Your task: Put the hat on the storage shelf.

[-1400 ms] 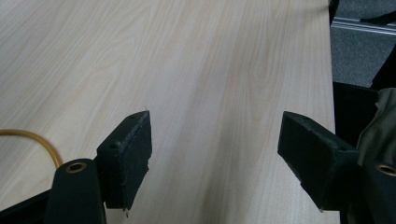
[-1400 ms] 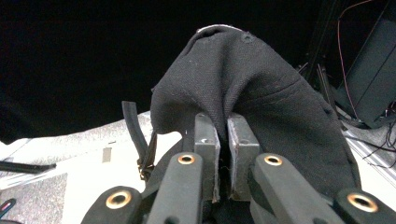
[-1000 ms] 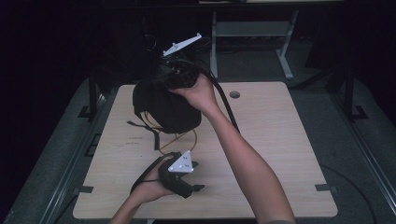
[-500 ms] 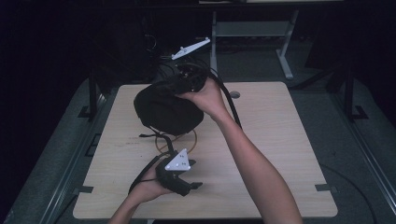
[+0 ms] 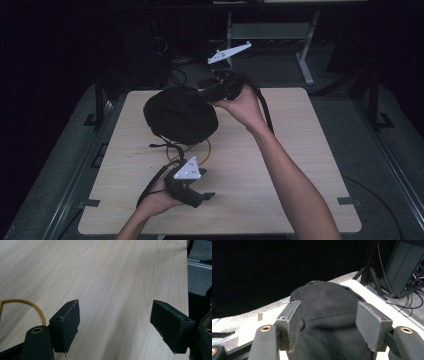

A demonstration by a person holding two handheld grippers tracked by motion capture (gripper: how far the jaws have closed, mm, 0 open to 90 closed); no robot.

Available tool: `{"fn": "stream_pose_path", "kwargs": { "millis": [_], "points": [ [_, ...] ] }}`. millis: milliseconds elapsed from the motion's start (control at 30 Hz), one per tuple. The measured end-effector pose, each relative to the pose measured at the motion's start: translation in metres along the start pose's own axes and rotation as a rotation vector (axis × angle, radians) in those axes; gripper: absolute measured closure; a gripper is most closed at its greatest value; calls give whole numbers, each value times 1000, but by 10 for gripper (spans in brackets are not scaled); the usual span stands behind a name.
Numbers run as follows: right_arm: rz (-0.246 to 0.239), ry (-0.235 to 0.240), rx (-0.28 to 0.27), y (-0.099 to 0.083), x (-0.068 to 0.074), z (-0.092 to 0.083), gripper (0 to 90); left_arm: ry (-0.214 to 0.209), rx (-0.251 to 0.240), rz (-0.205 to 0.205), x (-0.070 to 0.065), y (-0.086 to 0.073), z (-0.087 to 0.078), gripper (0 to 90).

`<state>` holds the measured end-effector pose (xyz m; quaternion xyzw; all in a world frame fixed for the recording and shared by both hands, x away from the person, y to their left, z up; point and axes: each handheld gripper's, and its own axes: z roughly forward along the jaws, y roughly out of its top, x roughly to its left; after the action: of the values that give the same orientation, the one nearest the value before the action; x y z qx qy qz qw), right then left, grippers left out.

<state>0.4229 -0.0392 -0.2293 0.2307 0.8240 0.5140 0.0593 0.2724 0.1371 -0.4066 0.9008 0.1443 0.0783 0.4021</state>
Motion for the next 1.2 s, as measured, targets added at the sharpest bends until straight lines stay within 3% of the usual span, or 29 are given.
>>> {"fn": "stream_pose_path", "kwargs": {
  "millis": [100,300,500,767,1200],
  "points": [
    [0,-7,-2,-4,-2,-8,346,-10,-8,-18,0,0,0,232],
    [0,-21,-2,-10,-6,-20,311,-4,-4,-7,-3,-1,3,227],
    [5,-29,-10,-21,-9,-28,269,-23,-2,-24,-2,-1,5,227],
    [13,-53,-13,-35,-14,-37,252,-12,-4,-25,-1,-2,6,215],
    [28,-49,-1,-64,-20,-53,250,-1,-8,-24,-3,-1,7,212]
  ]
}}
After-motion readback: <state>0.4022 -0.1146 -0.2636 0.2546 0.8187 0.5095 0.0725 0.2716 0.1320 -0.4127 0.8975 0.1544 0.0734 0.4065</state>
